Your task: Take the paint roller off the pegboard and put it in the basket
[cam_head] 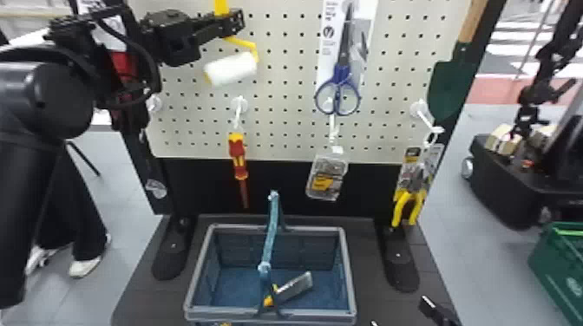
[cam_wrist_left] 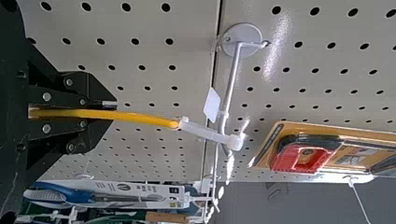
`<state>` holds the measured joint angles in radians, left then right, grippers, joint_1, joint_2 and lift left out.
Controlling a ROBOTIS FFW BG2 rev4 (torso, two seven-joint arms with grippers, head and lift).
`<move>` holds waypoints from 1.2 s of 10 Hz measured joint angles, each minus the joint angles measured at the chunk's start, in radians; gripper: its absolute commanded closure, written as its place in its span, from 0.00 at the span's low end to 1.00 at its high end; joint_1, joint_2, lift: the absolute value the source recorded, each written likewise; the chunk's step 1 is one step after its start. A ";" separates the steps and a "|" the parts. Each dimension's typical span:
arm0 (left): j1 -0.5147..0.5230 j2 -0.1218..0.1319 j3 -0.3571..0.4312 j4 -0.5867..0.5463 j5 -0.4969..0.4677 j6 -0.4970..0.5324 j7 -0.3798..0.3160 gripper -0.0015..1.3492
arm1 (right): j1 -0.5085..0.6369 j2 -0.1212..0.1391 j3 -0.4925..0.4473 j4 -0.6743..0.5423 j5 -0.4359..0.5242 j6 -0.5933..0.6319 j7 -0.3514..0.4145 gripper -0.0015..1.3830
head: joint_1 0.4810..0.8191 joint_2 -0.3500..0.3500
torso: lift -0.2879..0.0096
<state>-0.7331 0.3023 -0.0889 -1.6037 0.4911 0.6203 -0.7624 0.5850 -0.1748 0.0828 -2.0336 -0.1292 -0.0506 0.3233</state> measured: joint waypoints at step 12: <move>-0.001 0.010 0.007 -0.074 -0.070 -0.007 0.014 0.90 | 0.010 -0.006 0.000 -0.007 -0.006 0.013 -0.001 0.18 | 0.20 0.50 | 0.63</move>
<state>-0.7342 0.3121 -0.0817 -1.6775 0.4211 0.6130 -0.7483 0.5948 -0.1807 0.0828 -2.0408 -0.1354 -0.0379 0.3222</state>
